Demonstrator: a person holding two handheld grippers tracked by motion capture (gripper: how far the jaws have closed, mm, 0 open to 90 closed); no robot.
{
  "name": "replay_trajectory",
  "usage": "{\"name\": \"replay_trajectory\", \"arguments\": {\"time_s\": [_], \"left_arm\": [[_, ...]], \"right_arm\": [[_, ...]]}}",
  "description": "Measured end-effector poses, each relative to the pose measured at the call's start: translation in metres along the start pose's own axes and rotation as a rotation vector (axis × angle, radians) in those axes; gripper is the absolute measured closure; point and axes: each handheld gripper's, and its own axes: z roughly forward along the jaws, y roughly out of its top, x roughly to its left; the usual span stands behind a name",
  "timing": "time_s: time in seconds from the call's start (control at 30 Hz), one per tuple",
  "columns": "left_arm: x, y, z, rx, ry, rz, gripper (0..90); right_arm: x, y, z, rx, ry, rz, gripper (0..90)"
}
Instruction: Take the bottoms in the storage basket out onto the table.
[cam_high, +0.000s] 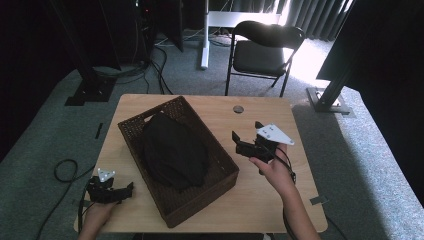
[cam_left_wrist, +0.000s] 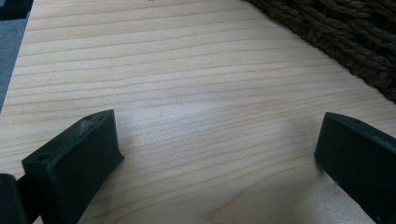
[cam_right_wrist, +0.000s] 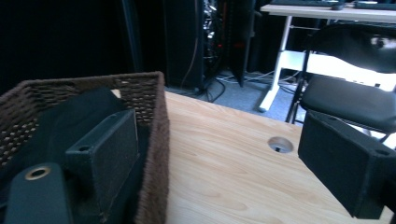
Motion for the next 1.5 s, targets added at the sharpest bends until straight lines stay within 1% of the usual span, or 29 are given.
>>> {"name": "replay_trajectory", "arguments": {"time_s": [0.2,0.6,0.7,0.73,0.77,0.83,0.87,0.93,0.97,1.0,1.03,1.1,1.13,1.2,1.27,1.33,1.5], "left_arm": [[0.000,0.000,0.000,-0.002,0.000,0.000,0.1],[0.000,0.000,0.000,-0.001,0.000,0.000,0.1],[0.000,0.000,0.000,-0.001,0.000,0.000,0.1],[0.000,0.000,0.000,-0.002,0.000,0.000,0.1],[0.000,0.000,0.000,-0.001,0.000,0.000,0.1],[0.000,0.000,0.000,-0.001,0.000,0.000,0.1],[0.000,0.000,0.000,-0.001,0.000,0.000,0.1],[0.000,0.000,0.000,-0.001,0.000,0.000,0.1],[0.000,0.000,0.000,0.000,0.000,0.000,0.1],[0.000,0.000,0.000,0.000,0.000,0.000,0.1],[0.000,0.000,0.000,0.000,0.000,0.000,0.1],[0.000,0.000,0.000,0.000,0.000,0.000,0.1],[0.000,0.000,0.000,-0.001,0.000,0.000,0.1],[0.000,0.000,0.000,-0.001,0.000,0.000,0.1],[0.000,0.000,0.000,-0.001,0.000,0.000,0.1],[0.000,0.000,0.000,0.000,0.000,0.000,0.1],[0.000,0.000,0.000,0.000,0.000,0.000,0.1]], "right_arm": [[0.014,0.006,0.010,-0.009,0.024,-0.015,11.9],[0.042,0.013,0.028,-0.008,0.122,-0.036,11.9],[0.046,0.014,0.030,-0.007,0.130,-0.045,11.9],[0.052,0.015,0.032,-0.009,0.154,-0.054,11.8],[0.052,0.015,0.032,-0.009,0.154,-0.054,11.8],[0.058,0.017,0.034,-0.008,0.175,-0.056,11.8],[0.058,0.017,0.034,-0.008,0.175,-0.056,11.8],[0.065,0.018,0.038,0.004,0.206,-0.071,11.1],[0.065,0.018,0.038,0.004,0.206,-0.071,11.1],[0.069,0.019,0.041,0.010,0.235,-0.075,11.1],[0.069,0.019,0.041,0.010,0.235,-0.075,11.1],[0.072,0.019,0.043,0.013,0.249,-0.082,11.1],[0.074,0.019,0.044,0.022,0.264,-0.076,11.1],[0.077,0.019,0.047,0.028,0.280,-0.081,11.1],[0.080,0.018,0.051,0.041,0.301,-0.072,11.1],[0.083,0.018,0.054,0.051,0.313,-0.084,11.0],[0.092,0.014,0.065,0.078,0.359,-0.091,10.3]]}}
